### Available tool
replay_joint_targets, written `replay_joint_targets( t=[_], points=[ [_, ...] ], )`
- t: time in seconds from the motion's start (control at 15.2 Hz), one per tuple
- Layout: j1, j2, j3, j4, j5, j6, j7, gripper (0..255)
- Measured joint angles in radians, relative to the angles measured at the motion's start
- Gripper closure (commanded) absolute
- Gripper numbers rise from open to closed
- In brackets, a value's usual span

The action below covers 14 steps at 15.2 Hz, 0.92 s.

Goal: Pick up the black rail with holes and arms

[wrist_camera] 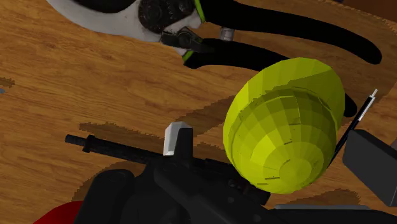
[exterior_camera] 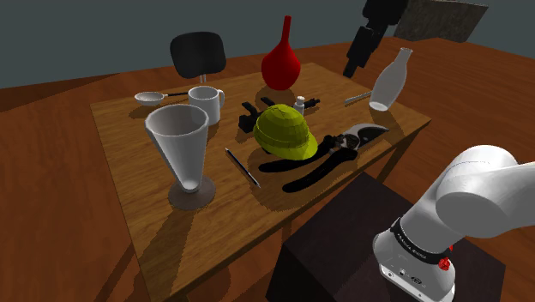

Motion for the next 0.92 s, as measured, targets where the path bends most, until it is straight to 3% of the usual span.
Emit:
replay_joint_targets(
  t=[0.46, 0.92],
  points=[
    [-0.016, 0.161, 0.012, 0.015, 0.005, 0.126, 0.046, 0],
    [-0.034, 0.432, 0.03, 0.115, 0.006, 0.274, 0.118, 0]
  ],
)
